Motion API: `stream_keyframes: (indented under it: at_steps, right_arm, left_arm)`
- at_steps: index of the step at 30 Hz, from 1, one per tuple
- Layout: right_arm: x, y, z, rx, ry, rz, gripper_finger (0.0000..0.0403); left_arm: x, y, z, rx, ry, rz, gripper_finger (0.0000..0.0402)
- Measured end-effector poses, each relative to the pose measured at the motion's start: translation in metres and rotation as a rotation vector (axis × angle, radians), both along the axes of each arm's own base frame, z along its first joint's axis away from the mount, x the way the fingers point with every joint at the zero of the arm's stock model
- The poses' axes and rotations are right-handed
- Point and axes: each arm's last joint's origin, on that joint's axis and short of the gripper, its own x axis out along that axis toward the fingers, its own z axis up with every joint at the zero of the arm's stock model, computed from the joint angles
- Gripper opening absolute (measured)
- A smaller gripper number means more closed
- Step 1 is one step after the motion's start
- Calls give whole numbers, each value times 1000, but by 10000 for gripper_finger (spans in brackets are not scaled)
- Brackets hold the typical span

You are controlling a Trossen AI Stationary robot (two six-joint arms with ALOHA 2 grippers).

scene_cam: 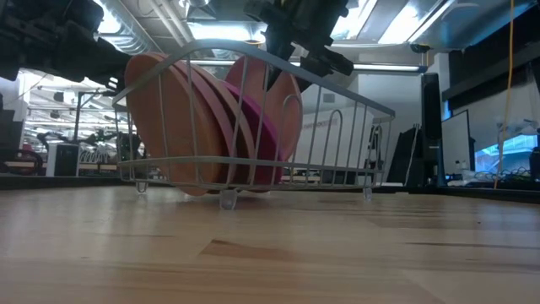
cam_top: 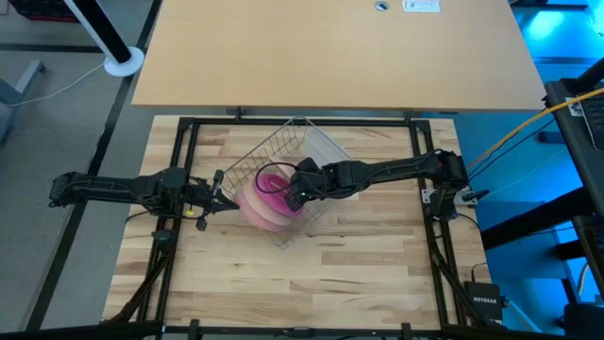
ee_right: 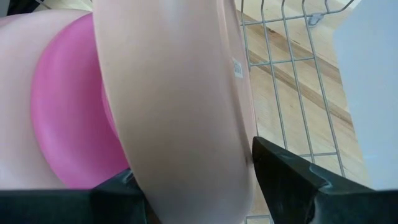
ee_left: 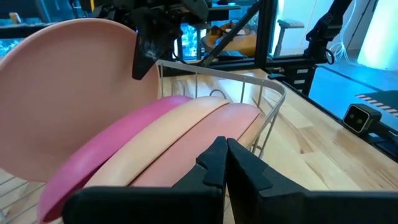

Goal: Sort dishes
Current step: Put the light brown plate into the dish rack, then return to Home Position

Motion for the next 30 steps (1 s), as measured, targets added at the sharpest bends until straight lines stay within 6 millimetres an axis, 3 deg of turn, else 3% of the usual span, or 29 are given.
stream_keyframes:
  at_steps: [11,24,30]
  right_arm:
    - [0,1,0,24,1,18,215]
    - [1,3,-1,75,6,100,373]
    - [6,7,2,174,-45,165,395]
  left_arm:
    - [0,0,0,1,-3,2,0]
    - [0,0,0,1,-2,6,0]
    - [0,1,-1,3,0,15,0]
